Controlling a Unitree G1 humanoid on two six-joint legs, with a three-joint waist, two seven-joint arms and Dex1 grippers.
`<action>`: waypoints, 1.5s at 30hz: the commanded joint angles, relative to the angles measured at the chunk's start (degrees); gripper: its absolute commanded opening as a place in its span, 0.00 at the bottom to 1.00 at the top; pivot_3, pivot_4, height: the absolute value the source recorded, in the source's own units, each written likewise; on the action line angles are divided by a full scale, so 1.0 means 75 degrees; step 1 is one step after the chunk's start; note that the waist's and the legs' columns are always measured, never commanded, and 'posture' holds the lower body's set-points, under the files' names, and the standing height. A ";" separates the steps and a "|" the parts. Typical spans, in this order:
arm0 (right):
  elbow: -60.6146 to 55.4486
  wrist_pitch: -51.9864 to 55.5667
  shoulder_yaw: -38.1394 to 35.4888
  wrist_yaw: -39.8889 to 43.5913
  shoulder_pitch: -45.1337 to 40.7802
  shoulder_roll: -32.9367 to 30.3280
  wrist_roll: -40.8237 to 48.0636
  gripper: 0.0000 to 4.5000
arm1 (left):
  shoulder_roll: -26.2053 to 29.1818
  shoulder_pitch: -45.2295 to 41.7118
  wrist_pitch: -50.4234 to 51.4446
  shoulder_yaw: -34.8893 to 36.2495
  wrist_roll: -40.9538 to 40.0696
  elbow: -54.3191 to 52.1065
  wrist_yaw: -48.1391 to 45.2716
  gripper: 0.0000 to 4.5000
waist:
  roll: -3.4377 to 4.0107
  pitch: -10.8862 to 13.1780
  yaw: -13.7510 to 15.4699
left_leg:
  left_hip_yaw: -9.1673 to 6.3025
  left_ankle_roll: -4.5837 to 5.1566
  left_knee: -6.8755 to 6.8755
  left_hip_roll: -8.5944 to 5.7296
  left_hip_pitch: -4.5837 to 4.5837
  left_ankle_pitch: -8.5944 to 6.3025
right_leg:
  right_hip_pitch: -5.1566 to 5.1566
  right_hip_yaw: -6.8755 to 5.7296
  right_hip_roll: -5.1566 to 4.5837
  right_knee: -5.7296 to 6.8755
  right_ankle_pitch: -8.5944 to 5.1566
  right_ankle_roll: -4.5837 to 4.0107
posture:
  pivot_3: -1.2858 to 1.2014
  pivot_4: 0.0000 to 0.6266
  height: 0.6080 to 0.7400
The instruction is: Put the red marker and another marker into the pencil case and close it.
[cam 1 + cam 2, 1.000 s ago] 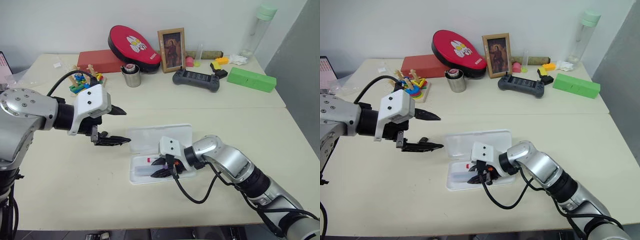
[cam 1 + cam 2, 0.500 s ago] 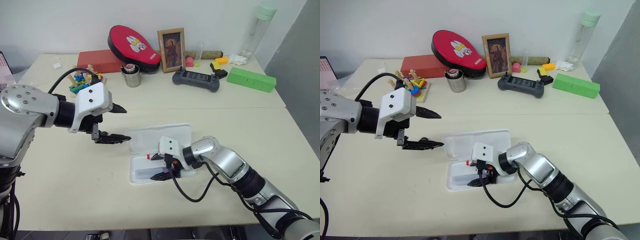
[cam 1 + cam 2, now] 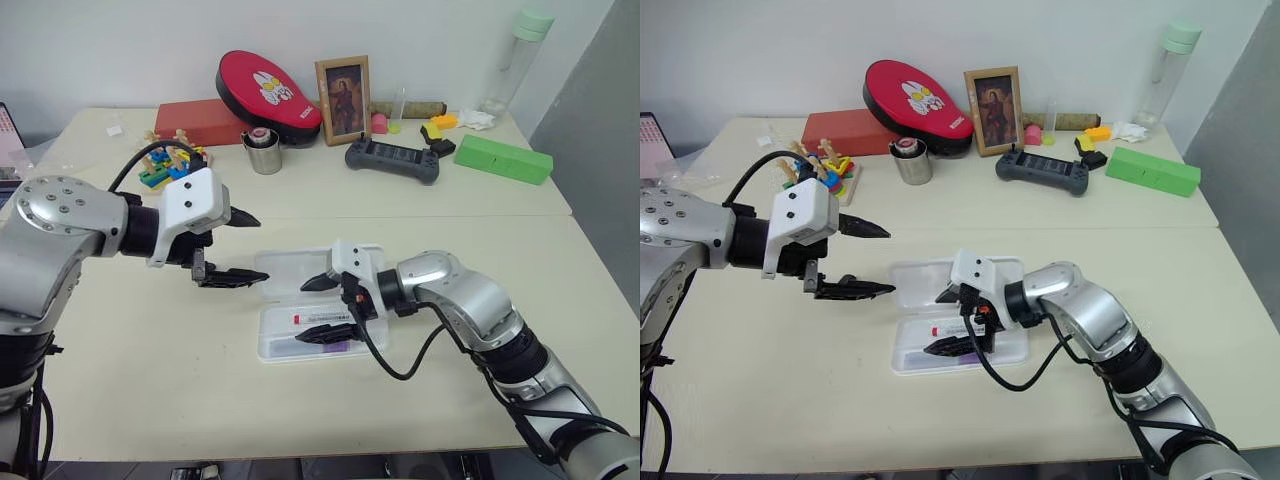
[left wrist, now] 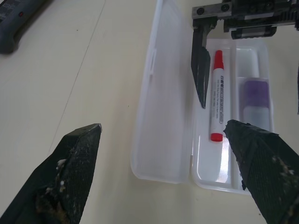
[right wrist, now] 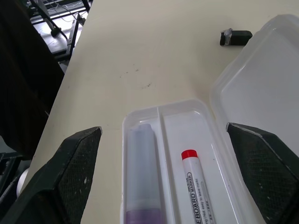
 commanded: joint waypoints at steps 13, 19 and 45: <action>-0.1195 -0.0579 -0.1567 0.0331 -0.0317 -0.1561 0.0535 0.99 | -0.0236 0.2098 0.0558 0.2070 -0.0117 -0.0339 0.1731 1.00 | 0.0000 0.0000 0.0001 | 0.0002 0.0000 -0.0002 0.0001 0.0001 0.0000 | -0.0002 0.0001 -0.0001 -0.0001 0.0001 -0.0001 | 0.52 0.24 1.00; -0.0985 -0.0594 -0.1342 0.0254 -0.1218 -0.1737 0.0172 0.99 | -0.0596 0.2366 0.0298 0.2063 0.0705 0.0743 0.2976 1.00 | 0.0001 0.0000 -0.0006 | 0.0003 0.0001 -0.0001 0.0003 0.0006 0.0000 | -0.0005 0.0003 0.0000 0.0002 0.0001 -0.0002 | 0.52 0.24 1.00; -0.1535 -0.1230 -0.0746 0.0235 -0.1313 -0.1950 -0.0333 0.99 | -0.2213 0.1390 -0.0292 0.0647 0.1415 0.3927 0.2985 1.00 | -0.0003 -0.0004 0.0045 | -0.0001 0.0000 -0.0004 0.0002 0.0006 0.0000 | 0.0000 -0.0002 0.0002 0.0002 0.0006 -0.0011 | 0.52 0.24 1.00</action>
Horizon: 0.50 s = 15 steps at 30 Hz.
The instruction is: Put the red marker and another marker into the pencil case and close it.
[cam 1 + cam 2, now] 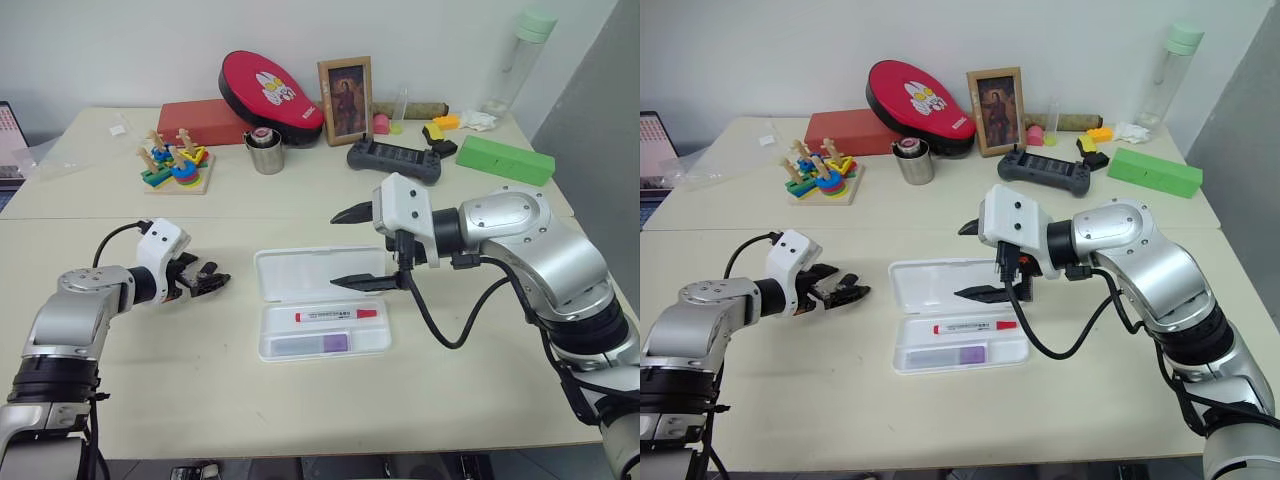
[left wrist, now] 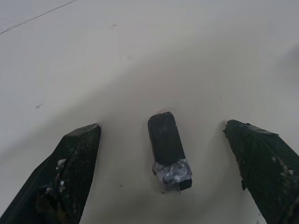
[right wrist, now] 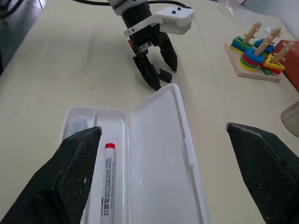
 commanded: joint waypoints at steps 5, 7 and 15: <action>-0.0213 -0.0258 0.0077 -0.0002 -0.0130 0.0052 -0.0180 0.99 | -0.0168 -0.0203 0.0036 -0.0117 0.0148 0.0341 -0.0006 1.00 | 0.0000 -0.0001 0.0018 | -0.0003 -0.0001 0.0007 -0.0001 0.0003 0.0001 | 0.0010 -0.0001 0.0000 0.0001 0.0000 0.0001 | 0.52 0.24 1.00; -0.0204 -0.0280 0.0096 -0.0002 -0.0133 0.0054 -0.0196 1.00 | -0.0134 -0.0190 0.0095 -0.0140 0.0192 0.0323 0.0009 0.96 | 0.0000 -0.0001 0.0017 | -0.0003 -0.0001 0.0008 0.0000 0.0004 0.0001 | 0.0011 -0.0001 0.0000 0.0001 0.0001 0.0002 | 0.52 0.24 1.00; 0.0021 -0.0342 0.0165 -0.0025 -0.0310 0.0196 -0.0244 1.00 | 0.0434 0.0297 0.0041 -0.0488 0.0785 -0.0329 0.0073 0.62 | 0.0002 -0.0001 -0.0052 | -0.0001 -0.0001 0.0002 0.0001 0.0008 0.0001 | 0.0011 0.0001 0.0000 0.0000 0.0001 0.0001 | 0.52 0.24 1.00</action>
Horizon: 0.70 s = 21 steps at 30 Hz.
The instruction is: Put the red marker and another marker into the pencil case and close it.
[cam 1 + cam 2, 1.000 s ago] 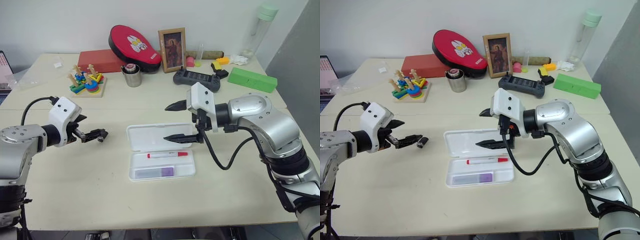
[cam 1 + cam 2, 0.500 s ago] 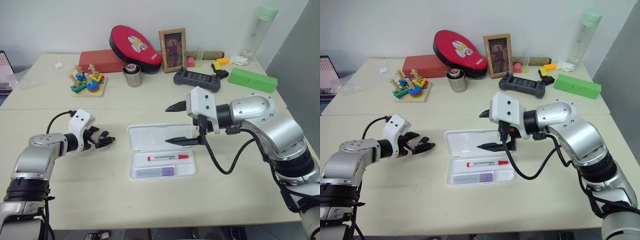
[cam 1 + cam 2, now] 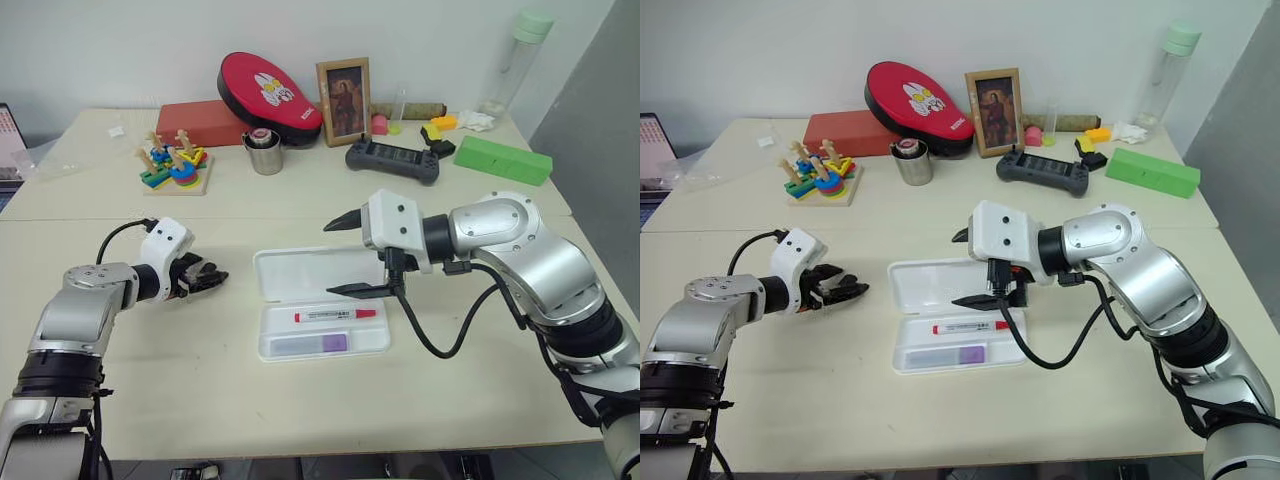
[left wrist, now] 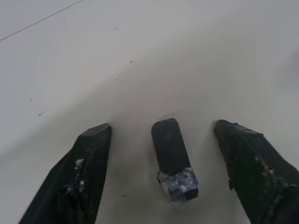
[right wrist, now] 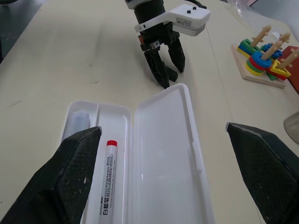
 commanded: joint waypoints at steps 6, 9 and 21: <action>0.0047 -0.0124 -0.0126 -0.0006 -0.0369 0.0098 -0.0058 1.00 | 0.0243 0.0374 0.0293 -0.0099 0.0320 -0.0373 0.0125 0.38 | 0.0002 -0.0001 -0.0035 | 0.0001 0.0000 -0.0001 0.0001 0.0007 0.0000 | 0.0000 0.0002 0.0001 0.0003 -0.0001 0.0001 | 0.52 0.24 1.00; 0.0062 -0.0129 -0.0133 0.0004 -0.0388 0.0102 -0.0048 1.00 | 0.0281 0.0438 0.0426 -0.0028 0.0287 -0.0503 0.0145 0.25 | 0.0002 -0.0001 -0.0035 | 0.0002 0.0000 -0.0001 0.0001 0.0007 0.0000 | 0.0000 0.0002 0.0001 0.0003 -0.0001 0.0001 | 0.52 0.24 1.00; 0.0055 -0.0166 -0.0159 0.0023 -0.0343 0.0108 -0.0045 1.00 | 0.0294 0.0614 0.0645 0.0333 0.0150 -0.0833 0.0244 0.09 | 0.0002 -0.0001 -0.0092 | 0.0002 0.0000 -0.0004 0.0001 0.0007 0.0000 | -0.0001 0.0002 0.0001 0.0001 -0.0001 0.0001 | 0.52 0.24 1.00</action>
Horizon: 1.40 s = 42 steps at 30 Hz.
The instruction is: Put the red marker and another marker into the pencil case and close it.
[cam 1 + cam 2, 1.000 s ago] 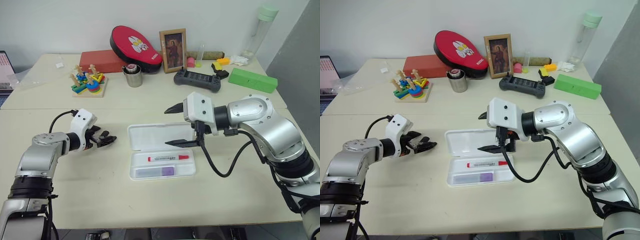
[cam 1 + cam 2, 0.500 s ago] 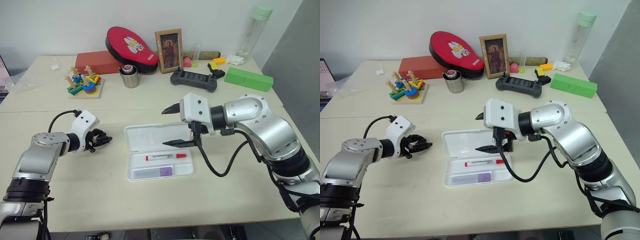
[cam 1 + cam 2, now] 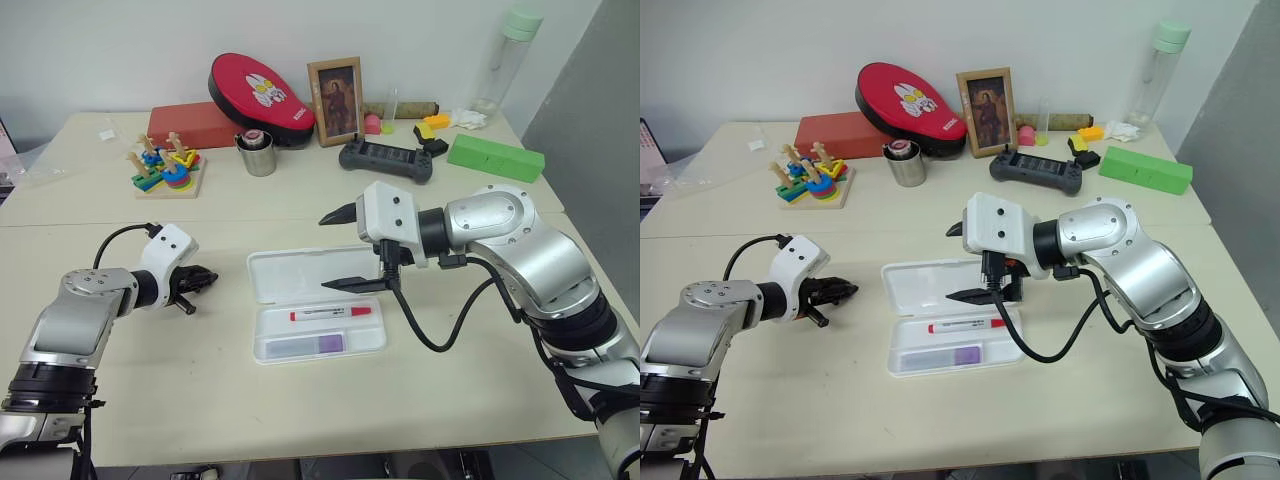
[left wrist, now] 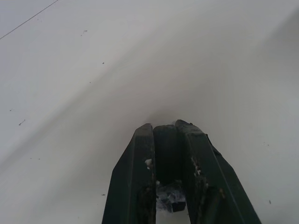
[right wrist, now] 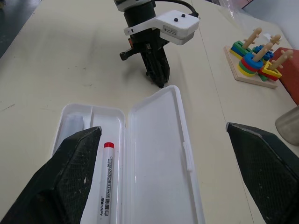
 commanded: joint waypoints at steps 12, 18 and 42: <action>-0.0136 -0.0212 -0.0410 0.0095 0.0160 -0.0285 0.0149 1.00 | 0.0320 -0.0173 0.1215 0.1424 -0.0810 -0.1773 0.0345 0.09 | -0.0004 0.0002 0.0087 | -0.0002 -0.0001 -0.0001 -0.0001 -0.0012 0.0000 | -0.0007 -0.0002 -0.0001 -0.0006 0.0000 0.0000 | 0.52 0.24 1.00; -0.0122 -0.0327 -0.0455 0.0129 0.0296 -0.0366 0.0152 1.00 | 0.0517 -0.0442 0.1744 0.1528 -0.1214 -0.2495 0.0271 0.09 | -0.0005 0.0003 0.0089 | -0.0001 -0.0001 0.0000 -0.0001 -0.0012 0.0000 | -0.0005 -0.0002 -0.0001 -0.0009 -0.0001 0.0002 | 0.52 0.24 1.00; 0.0089 -0.0802 -0.0651 0.0954 0.0783 -0.1425 0.0085 1.00 | 0.0599 -0.1746 0.2990 0.0424 -0.4242 -0.5366 -0.0684 0.09 | -0.0026 0.0014 0.0095 | -0.0001 -0.0001 0.0002 -0.0003 -0.0016 -0.0001 | -0.0004 -0.0001 -0.0002 -0.0014 -0.0002 0.0004 | 0.52 0.24 1.00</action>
